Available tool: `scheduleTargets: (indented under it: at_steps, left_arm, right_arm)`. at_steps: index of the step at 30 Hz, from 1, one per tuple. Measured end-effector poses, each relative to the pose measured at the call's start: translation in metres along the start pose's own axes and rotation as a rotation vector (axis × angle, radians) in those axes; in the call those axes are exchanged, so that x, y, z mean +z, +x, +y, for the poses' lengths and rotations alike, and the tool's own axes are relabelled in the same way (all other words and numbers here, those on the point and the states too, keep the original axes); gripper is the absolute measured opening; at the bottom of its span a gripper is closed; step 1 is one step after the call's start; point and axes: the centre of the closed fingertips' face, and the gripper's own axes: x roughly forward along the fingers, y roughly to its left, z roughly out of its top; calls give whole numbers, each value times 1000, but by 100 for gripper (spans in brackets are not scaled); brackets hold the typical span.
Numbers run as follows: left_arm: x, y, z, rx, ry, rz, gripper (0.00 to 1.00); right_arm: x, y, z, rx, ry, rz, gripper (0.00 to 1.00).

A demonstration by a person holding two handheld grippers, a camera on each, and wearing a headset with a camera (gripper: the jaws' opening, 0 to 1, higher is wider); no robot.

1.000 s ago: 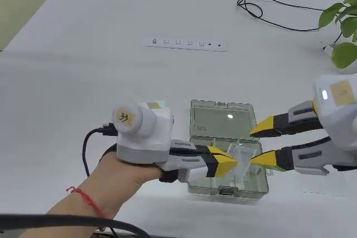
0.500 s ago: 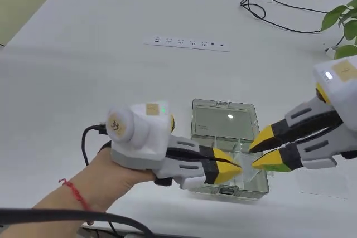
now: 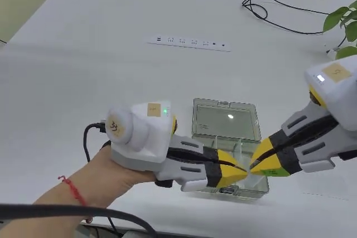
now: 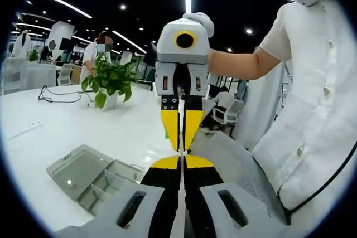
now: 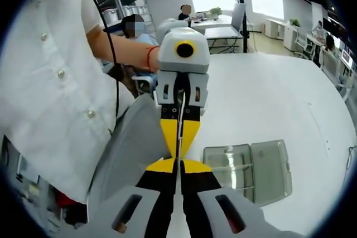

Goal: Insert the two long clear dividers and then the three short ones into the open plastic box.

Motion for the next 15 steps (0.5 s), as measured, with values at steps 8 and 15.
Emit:
scheduleTargets:
  at_steps: [8,15]
  left_arm:
    - [-2,-1,-1,8,12,4,0]
    - [-3,-3,-1,13,11,3,0]
  right_arm:
    - [0,2,1,13,16,-4,3]
    - [1,3,1,12,10,-1,3]
